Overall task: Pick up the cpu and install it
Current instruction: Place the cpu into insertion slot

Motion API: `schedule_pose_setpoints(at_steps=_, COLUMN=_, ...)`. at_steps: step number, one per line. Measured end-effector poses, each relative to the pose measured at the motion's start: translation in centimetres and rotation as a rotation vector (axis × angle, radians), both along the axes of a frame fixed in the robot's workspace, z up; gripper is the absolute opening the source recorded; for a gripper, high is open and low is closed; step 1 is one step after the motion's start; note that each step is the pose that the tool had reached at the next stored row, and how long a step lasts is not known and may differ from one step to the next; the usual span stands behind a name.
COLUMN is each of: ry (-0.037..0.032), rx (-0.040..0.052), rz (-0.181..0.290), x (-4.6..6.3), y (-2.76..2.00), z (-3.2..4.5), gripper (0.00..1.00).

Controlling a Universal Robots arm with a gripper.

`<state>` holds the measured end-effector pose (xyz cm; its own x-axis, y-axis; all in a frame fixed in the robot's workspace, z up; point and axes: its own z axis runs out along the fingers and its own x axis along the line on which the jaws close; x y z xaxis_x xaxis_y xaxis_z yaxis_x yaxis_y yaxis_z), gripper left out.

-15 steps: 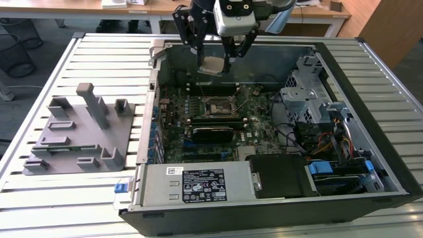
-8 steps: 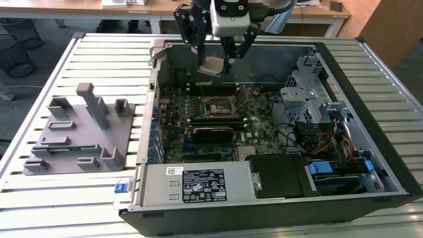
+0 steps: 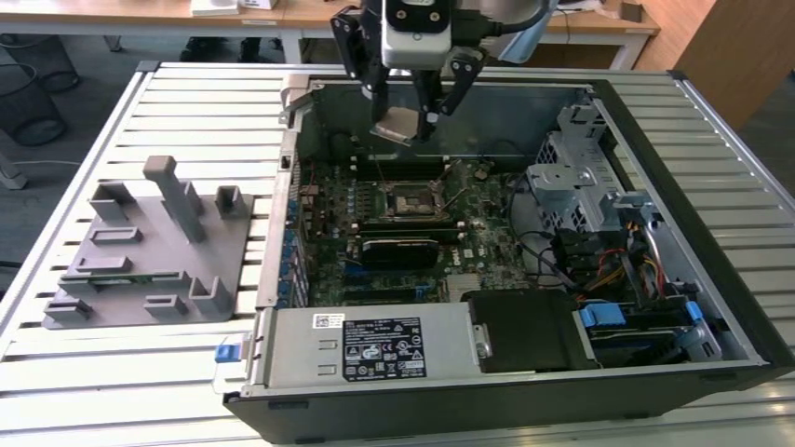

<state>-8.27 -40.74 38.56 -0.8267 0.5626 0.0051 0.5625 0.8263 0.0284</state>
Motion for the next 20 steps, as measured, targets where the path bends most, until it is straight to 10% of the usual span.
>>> schedule_pose_setpoints(at_steps=20, ry=-0.0006, rx=0.0000, rz=-0.257, x=0.00, y=0.20, z=-0.12, gripper=0.54)
